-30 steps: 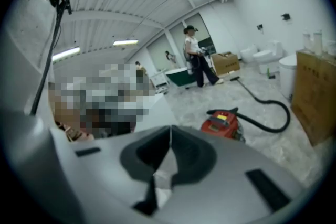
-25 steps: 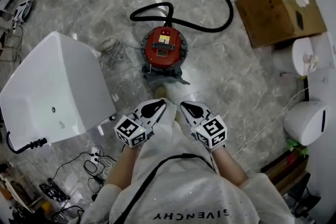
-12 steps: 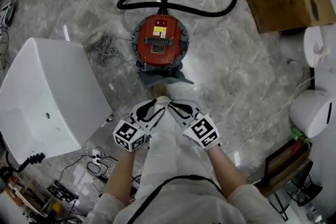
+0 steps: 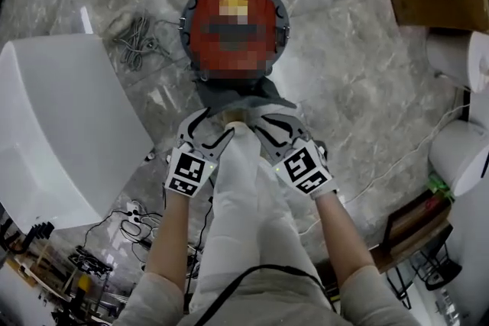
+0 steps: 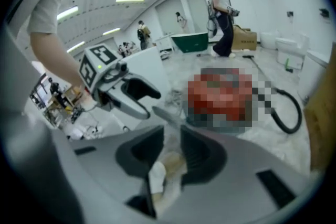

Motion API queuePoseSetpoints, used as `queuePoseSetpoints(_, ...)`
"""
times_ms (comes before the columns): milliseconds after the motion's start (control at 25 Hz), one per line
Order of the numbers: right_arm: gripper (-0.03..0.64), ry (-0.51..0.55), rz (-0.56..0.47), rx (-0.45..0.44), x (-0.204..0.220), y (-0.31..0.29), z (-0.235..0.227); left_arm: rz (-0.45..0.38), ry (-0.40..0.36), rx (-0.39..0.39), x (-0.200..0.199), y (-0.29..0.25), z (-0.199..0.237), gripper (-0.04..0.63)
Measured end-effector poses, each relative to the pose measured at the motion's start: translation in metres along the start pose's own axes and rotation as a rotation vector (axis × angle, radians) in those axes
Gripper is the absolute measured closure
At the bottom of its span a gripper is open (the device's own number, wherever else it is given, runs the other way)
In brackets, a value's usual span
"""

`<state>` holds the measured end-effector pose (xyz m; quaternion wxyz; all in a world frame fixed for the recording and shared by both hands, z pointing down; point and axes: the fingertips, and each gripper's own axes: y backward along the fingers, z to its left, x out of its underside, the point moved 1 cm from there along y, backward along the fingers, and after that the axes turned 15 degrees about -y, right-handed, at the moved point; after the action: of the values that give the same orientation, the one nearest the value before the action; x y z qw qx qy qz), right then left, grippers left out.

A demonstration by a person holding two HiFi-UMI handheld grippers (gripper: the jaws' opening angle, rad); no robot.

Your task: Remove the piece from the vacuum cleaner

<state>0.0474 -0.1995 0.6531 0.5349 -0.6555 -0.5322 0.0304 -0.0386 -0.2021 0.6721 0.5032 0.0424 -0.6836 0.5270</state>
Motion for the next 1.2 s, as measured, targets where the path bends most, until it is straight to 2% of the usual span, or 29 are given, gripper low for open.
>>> queuePoseSetpoints(80, 0.5, 0.029, 0.046, 0.071, 0.01, -0.013, -0.025, 0.06, -0.094, 0.014, 0.014, -0.018, 0.0, 0.273)
queuePoseSetpoints(160, 0.446, 0.083, 0.11, 0.14, 0.021, -0.026, -0.048, 0.149, -0.222, 0.017, 0.03, -0.035, 0.001, 0.259)
queuePoseSetpoints(280, 0.409, 0.168, 0.2, 0.193, 0.041, -0.047, -0.066, 0.358, -0.494, -0.016, 0.056, -0.047, 0.012, 0.258)
queuePoseSetpoints(320, 0.408, 0.206, 0.231, 0.201, 0.046, -0.054, -0.071, 0.39, -0.561, -0.034, 0.059, -0.049, 0.017, 0.259)
queuePoseSetpoints(400, 0.408, 0.281, 0.282, 0.204, 0.054, -0.064, -0.076, 0.392, -0.619, -0.044, 0.056, -0.053, 0.02, 0.259)
queuePoseSetpoints(560, 0.41, 0.388, 0.305, 0.224, 0.054, -0.075, -0.079, 0.37, -0.729, 0.005, 0.049, -0.071, 0.009, 0.259)
queuePoseSetpoints(680, 0.41, 0.436, 0.301, 0.246, 0.053, -0.078, -0.08, 0.378, -0.772, 0.016, 0.046, -0.084, 0.002, 0.259)
queuePoseSetpoints(760, 0.413, 0.447, 0.287, 0.256, 0.053, -0.078, -0.08, 0.38, -0.785, -0.014, 0.042, -0.087, 0.003, 0.261)
queuePoseSetpoints(800, 0.42, 0.452, 0.279, 0.26, 0.052, -0.077, -0.08, 0.375, -0.793, -0.04, 0.038, -0.086, 0.004, 0.307)
queuePoseSetpoints(840, 0.434, 0.456, 0.27, 0.266, 0.052, -0.076, -0.08, 0.368, -0.798, -0.063, 0.034, -0.084, 0.005, 0.445)
queuePoseSetpoints(960, 0.471, 0.48, 0.244, 0.282, 0.051, -0.073, -0.079, 0.347, -0.788, -0.087, 0.034, -0.08, 0.002, 0.551)
queuePoseSetpoints(1080, 0.552, 0.501, 0.221, 0.28, 0.052, -0.07, -0.075, 0.357, -0.733, -0.074, 0.038, -0.075, -0.002, 0.566)
queuePoseSetpoints(1200, 0.569, 0.404, 0.206, 0.247, 0.053, -0.069, -0.077, 0.368, -0.699, -0.071, 0.031, -0.07, -0.002, 0.568)
